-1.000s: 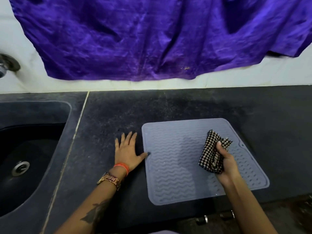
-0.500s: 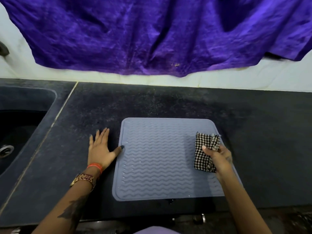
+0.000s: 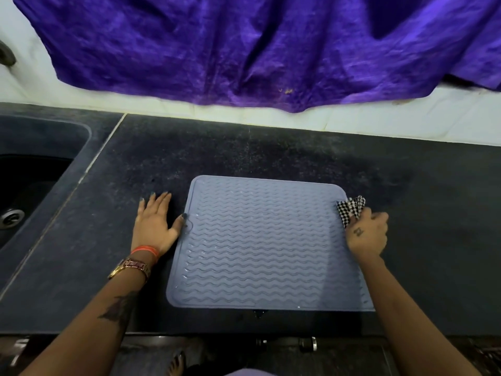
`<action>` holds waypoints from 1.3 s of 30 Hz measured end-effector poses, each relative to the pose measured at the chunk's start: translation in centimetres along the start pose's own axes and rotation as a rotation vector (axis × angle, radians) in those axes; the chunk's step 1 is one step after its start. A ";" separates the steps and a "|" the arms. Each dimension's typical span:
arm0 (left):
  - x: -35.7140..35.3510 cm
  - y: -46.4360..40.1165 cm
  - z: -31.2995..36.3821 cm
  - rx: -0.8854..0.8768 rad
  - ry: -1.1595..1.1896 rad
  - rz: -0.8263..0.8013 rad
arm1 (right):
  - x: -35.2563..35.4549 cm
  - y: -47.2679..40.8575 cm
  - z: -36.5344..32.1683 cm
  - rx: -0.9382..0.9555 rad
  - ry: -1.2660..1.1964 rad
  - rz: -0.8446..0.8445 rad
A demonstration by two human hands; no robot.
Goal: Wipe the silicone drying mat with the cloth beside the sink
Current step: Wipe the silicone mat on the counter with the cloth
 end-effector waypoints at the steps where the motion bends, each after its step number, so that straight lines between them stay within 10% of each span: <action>1: 0.0 0.1 0.0 0.002 -0.009 -0.004 | 0.1 -0.5 0.2 0.000 0.004 -0.030; 39: 0.2 0.3 0.0 0.059 -0.021 -0.006 | -1.2 -7.9 -5.0 0.192 0.079 -0.209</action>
Point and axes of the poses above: each hand's wrist, its own y-axis away from the middle knuckle, its own x-axis out of the back of the hand, z = x × y, the point moved 5 cm from there along -y, towards the middle knuckle, and after that the axes turned 4 degrees about -y, right-handed, at the moved point
